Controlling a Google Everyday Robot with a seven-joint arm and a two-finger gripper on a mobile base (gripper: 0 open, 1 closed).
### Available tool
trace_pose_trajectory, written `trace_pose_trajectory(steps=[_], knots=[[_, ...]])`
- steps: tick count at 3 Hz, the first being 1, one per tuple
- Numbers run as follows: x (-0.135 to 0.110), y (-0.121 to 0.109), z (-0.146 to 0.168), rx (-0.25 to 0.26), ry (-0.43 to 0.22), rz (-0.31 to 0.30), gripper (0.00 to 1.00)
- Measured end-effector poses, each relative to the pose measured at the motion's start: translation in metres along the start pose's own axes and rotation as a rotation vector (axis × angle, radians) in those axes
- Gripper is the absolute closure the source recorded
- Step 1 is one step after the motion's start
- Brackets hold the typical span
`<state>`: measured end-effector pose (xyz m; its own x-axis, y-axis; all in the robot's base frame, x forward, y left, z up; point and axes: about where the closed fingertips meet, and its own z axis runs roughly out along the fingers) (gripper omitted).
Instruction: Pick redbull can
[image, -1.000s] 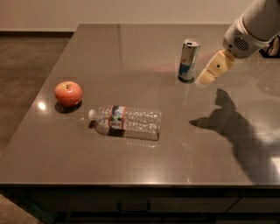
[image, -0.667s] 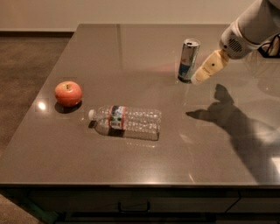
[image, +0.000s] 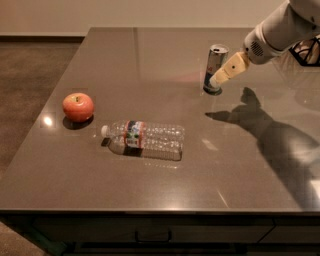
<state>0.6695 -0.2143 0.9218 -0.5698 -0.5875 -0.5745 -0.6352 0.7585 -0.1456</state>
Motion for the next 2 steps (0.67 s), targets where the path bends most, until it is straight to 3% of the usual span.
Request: trace_pose_trajectory(steps=[2], knots=[[-0.028,-0.018,0.019,0.022,-0.057,0.035,0.0]])
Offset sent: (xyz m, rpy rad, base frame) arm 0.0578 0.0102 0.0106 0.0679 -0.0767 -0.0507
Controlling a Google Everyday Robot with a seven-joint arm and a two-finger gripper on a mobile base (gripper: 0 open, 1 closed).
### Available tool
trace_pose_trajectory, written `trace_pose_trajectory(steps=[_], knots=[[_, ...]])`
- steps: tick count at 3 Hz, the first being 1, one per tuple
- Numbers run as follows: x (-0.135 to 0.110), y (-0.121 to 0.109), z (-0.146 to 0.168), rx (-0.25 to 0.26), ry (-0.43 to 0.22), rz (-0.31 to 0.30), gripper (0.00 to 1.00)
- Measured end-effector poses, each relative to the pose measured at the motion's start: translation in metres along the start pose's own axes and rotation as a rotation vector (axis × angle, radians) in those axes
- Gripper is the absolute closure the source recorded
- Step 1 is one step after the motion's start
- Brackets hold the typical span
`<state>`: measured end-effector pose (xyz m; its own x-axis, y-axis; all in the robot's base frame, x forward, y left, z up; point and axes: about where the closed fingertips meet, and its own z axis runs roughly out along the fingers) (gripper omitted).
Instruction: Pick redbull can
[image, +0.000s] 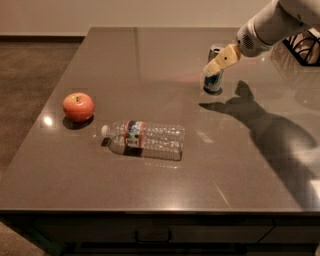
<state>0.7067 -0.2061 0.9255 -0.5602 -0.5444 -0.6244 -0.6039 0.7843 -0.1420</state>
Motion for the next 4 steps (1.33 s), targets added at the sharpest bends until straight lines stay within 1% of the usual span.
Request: trace_pose_trajectory(steps=[1,2,3,4], knots=[[-0.008,-0.002,0.01,-0.006,-0.009,0.007,0.0],[-0.011,-0.003,0.017,-0.016,-0.015,0.015,0.0],[-0.016,-0.003,0.02,-0.03,-0.026,0.012,0.26],[-0.018,-0.002,0.021,-0.043,-0.032,0.015,0.48]])
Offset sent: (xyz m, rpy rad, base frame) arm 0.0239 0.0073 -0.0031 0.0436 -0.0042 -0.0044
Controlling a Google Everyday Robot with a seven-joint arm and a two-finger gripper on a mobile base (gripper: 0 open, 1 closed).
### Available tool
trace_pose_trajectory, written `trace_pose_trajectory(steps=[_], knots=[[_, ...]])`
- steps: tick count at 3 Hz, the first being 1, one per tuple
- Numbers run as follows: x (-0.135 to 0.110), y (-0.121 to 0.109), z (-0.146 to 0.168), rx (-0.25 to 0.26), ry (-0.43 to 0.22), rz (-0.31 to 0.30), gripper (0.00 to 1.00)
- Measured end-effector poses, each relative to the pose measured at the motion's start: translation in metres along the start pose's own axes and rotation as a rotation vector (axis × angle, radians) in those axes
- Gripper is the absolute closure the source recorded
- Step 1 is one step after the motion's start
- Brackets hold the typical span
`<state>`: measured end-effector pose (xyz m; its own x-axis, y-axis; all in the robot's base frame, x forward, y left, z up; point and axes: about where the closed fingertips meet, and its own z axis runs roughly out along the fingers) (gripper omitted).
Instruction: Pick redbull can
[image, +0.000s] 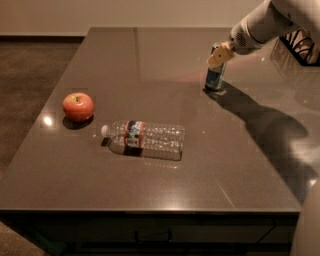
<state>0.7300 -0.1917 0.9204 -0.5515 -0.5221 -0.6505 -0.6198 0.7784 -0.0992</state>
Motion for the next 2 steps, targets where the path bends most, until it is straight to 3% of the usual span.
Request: trace_pose_trajectory(steps=[2], knots=[[-0.021,0.009,-0.026,-0.036,-0.037,-0.035,0.95]])
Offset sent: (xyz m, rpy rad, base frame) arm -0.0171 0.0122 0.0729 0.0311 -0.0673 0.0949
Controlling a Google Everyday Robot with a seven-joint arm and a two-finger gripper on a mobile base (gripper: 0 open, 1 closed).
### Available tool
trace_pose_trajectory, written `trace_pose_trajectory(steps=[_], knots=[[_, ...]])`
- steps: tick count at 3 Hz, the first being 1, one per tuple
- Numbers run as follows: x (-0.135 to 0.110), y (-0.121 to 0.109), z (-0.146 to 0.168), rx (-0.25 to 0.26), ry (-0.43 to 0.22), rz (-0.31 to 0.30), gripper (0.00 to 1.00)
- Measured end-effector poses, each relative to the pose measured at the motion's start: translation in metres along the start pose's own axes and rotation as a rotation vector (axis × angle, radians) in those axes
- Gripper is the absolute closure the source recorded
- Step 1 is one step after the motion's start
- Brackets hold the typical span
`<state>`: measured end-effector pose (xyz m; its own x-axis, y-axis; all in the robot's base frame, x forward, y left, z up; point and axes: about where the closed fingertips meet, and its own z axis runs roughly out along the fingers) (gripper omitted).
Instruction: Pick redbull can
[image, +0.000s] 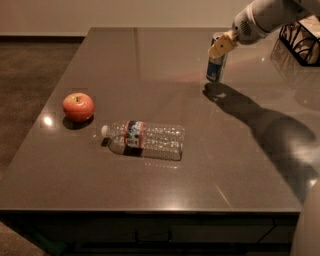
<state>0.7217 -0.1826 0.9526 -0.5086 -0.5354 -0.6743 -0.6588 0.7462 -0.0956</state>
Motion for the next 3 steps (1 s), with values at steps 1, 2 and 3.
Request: trace_pose_trajectory(steps=[1,2,3], knots=[[-0.02,0.011,-0.025,-0.024,-0.026,-0.051,1.0],[-0.04,0.023,-0.049,-0.052,-0.048,-0.104,1.0],[-0.059,0.036,-0.072,-0.081,-0.075,-0.162,1.0]])
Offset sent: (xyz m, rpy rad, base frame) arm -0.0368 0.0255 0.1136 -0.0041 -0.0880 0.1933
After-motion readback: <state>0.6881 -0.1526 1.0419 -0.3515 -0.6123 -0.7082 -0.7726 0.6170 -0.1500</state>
